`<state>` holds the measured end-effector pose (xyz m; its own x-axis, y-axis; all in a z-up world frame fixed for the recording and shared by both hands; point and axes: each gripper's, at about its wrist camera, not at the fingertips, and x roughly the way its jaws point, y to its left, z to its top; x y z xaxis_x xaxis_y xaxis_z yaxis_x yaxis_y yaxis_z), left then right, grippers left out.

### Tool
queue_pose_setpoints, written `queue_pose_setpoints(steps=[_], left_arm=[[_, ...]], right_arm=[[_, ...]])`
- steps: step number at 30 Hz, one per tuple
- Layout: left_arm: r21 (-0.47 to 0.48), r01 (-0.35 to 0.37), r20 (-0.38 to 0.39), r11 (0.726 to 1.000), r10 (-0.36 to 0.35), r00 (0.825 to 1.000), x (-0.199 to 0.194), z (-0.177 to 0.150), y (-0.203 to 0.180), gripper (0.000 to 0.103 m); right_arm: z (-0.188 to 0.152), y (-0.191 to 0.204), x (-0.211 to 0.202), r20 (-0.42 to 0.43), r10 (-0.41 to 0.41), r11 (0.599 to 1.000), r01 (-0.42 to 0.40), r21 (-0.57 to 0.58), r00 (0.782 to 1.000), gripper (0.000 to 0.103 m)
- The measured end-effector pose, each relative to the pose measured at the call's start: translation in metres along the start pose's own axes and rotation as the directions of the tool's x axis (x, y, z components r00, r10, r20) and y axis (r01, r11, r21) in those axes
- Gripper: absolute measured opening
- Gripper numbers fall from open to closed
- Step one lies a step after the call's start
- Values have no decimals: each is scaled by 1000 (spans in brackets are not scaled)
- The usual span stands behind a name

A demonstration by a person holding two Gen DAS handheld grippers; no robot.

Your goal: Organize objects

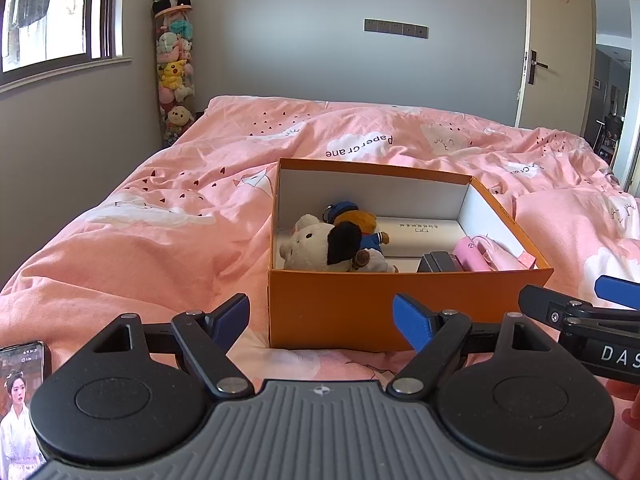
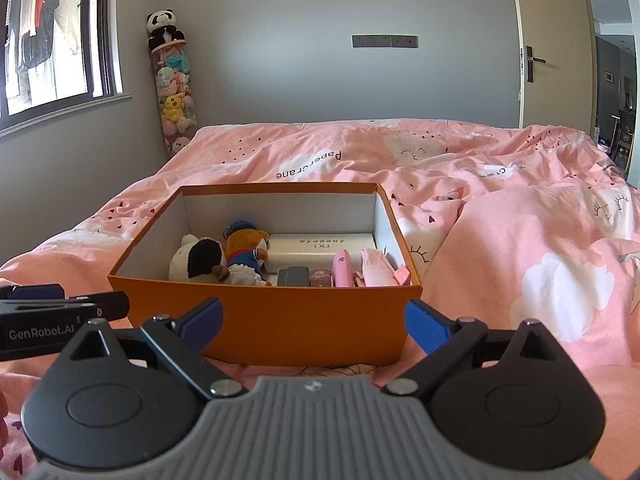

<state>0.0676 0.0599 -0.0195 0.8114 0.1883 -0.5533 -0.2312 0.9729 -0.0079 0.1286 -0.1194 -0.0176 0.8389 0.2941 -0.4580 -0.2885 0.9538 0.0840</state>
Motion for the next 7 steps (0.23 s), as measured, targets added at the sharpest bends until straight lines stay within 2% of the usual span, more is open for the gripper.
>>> queue_pose_setpoints(steps=[7], left_arm=[[3,2,0,1000,-2,1000,0,0,0,95]], right_arm=[[-1,1,0,-4,3,1000,-3,2,1000,97]])
